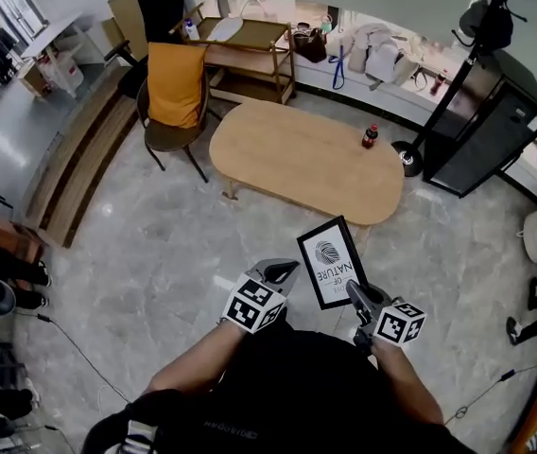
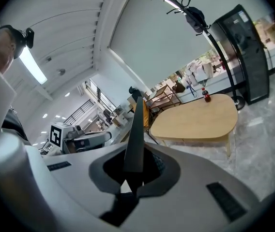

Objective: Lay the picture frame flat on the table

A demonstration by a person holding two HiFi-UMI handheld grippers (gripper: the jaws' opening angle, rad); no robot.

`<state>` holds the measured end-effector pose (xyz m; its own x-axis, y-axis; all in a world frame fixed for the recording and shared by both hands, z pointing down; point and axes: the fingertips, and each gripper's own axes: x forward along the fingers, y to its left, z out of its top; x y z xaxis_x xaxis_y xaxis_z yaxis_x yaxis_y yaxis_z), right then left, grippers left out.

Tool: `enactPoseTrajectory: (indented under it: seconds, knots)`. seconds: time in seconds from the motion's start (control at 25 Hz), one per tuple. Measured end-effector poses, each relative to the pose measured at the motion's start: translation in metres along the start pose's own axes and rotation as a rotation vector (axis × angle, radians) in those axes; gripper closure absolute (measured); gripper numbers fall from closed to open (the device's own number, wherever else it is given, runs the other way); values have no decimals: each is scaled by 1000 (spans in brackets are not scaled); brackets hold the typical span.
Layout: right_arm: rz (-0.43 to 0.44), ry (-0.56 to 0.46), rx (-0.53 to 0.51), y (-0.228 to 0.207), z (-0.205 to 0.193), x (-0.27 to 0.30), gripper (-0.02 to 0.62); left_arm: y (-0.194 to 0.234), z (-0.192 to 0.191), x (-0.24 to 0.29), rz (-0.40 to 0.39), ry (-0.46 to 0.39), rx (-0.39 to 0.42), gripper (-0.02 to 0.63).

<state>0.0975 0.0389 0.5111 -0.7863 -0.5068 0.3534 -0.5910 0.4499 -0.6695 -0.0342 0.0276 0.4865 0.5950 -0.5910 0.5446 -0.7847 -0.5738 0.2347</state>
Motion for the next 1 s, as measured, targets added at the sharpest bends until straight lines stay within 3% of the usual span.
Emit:
enactPoseTrajectory:
  seconds: [0.24, 0.48, 0.64, 1.0]
  knots:
    - [-60, -15, -9, 0, 56, 85, 583, 97, 70, 27, -77, -40, 89, 601]
    - [-128, -27, 35, -21, 91, 143, 583, 186, 81, 47, -72, -2, 69, 601]
    - [-149, -19, 70, -33, 111, 165, 583, 221, 85, 56, -70, 23, 16, 601]
    - [-156, -49, 126, -109, 179, 211, 583, 275, 120, 122, -32, 64, -3, 601]
